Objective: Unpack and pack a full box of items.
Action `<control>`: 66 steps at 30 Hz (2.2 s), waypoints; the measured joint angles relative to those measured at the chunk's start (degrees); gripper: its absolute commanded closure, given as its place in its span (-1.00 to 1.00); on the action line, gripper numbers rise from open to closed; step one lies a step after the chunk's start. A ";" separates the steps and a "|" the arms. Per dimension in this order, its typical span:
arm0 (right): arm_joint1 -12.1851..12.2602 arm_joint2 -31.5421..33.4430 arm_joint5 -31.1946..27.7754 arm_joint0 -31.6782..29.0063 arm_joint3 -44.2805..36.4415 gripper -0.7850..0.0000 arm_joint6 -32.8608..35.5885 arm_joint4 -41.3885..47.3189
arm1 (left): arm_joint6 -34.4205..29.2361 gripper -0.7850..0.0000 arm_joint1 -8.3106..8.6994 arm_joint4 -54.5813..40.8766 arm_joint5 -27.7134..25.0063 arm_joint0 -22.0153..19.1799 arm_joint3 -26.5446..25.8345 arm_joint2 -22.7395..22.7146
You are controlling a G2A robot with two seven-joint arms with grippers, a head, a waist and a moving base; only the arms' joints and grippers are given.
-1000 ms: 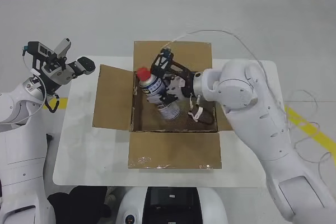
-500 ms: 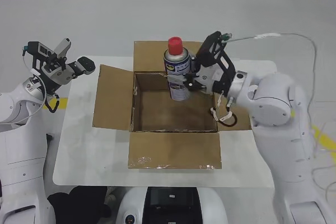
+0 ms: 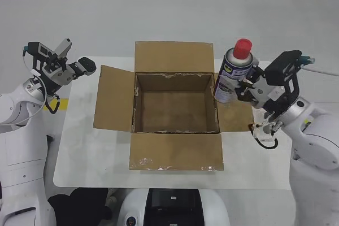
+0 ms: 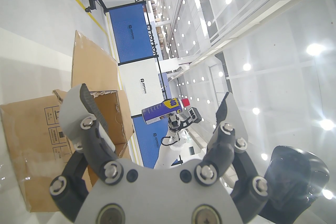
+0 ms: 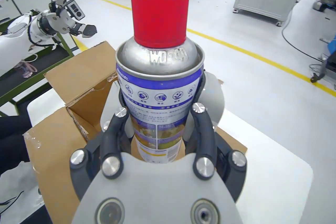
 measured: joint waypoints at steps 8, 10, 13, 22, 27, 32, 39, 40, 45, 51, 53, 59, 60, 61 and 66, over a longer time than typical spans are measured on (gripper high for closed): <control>0.89 10.48 -0.14 -10.51 -6.14 1.00 -1.86 3.92 | 0.00 -1.00 0.00 0.00 0.00 0.00 0.00 0.00; 1.06 13.02 -1.00 -12.76 -7.33 1.00 -2.57 5.79 | 0.00 -1.00 0.00 0.00 0.00 0.00 0.00 0.00; 1.32 16.90 -1.48 -16.27 -8.90 1.00 -2.69 5.83 | 0.00 -1.00 0.00 0.00 0.00 0.00 0.00 0.00; 1.62 20.19 -2.40 -19.87 -9.91 1.00 -3.32 6.63 | 0.00 -1.00 0.00 0.00 0.00 0.00 0.00 0.00; 1.62 20.18 -2.38 -19.87 -9.90 1.00 -3.31 6.61 | 0.00 -1.00 0.00 0.00 0.00 0.00 0.00 0.00; 1.62 20.18 -2.38 -19.87 -9.90 1.00 -3.31 6.61 | 0.00 -1.00 0.00 0.00 0.00 0.00 0.00 0.00; 1.62 20.18 -2.38 -19.87 -9.90 1.00 -3.31 6.61 | 0.00 -1.00 0.00 0.00 0.00 0.00 0.00 0.00; 1.62 20.18 -2.38 -19.87 -9.90 1.00 -3.31 6.61 | 0.00 -1.00 0.00 0.00 0.00 0.00 0.00 0.00; 1.64 20.11 -2.32 -20.06 -9.87 1.00 -3.62 6.33 | 0.00 -1.00 0.00 0.00 0.00 0.00 0.00 0.00; 1.80 20.36 -3.29 -23.02 -9.15 1.00 -8.13 5.19 | 0.00 -1.00 0.00 0.00 0.00 0.00 0.00 0.00; 1.78 20.97 -5.00 -25.03 -8.63 1.00 -10.28 5.35 | 0.00 -1.00 0.00 0.00 0.00 0.00 0.00 0.00; 1.32 24.57 -14.33 -34.41 -5.49 1.00 -21.81 4.82 | 0.00 -1.00 0.00 0.00 0.00 0.00 0.00 0.00; 1.19 25.13 -14.85 -35.65 -5.12 1.00 -23.69 4.63 | 0.00 -1.00 0.00 0.00 0.00 0.00 0.00 0.00; 1.07 25.69 -15.26 -36.81 -4.86 1.00 -25.53 4.35 | 0.00 -1.00 0.00 0.00 0.00 0.00 0.00 0.00; 0.43 28.41 -17.16 -41.57 -3.49 1.00 -35.32 -0.69 | 0.00 -1.00 0.00 0.00 0.00 0.00 0.00 0.00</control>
